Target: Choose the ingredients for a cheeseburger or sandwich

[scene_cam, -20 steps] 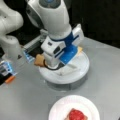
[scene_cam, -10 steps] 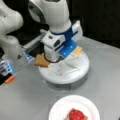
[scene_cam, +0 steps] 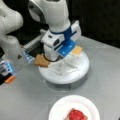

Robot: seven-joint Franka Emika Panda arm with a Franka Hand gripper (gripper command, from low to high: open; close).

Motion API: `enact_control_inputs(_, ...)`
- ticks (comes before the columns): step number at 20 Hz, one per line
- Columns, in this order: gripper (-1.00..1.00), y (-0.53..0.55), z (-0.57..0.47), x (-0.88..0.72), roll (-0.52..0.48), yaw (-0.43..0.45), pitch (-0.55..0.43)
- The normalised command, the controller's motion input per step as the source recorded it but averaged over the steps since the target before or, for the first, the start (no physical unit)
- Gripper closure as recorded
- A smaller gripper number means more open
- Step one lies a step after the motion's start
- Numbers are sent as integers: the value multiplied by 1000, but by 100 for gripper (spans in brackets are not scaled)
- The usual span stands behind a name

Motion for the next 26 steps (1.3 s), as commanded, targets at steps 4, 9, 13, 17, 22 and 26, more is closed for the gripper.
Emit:
enact_control_inputs(4, -100, 21, -272, -438, -161, 235, -262)
enact_control_inputs(9, -100, 38, -232, -382, -173, 213, -298)
enact_control_inputs(13, -100, 48, -213, -341, -175, 171, -284)
enact_control_inputs(17, -100, 80, -194, -271, -160, 126, -264)
enact_control_inputs(22, -100, 128, -169, -241, -132, 106, -230)
enact_control_inputs(26, -100, 108, -161, -235, -120, 97, -222)
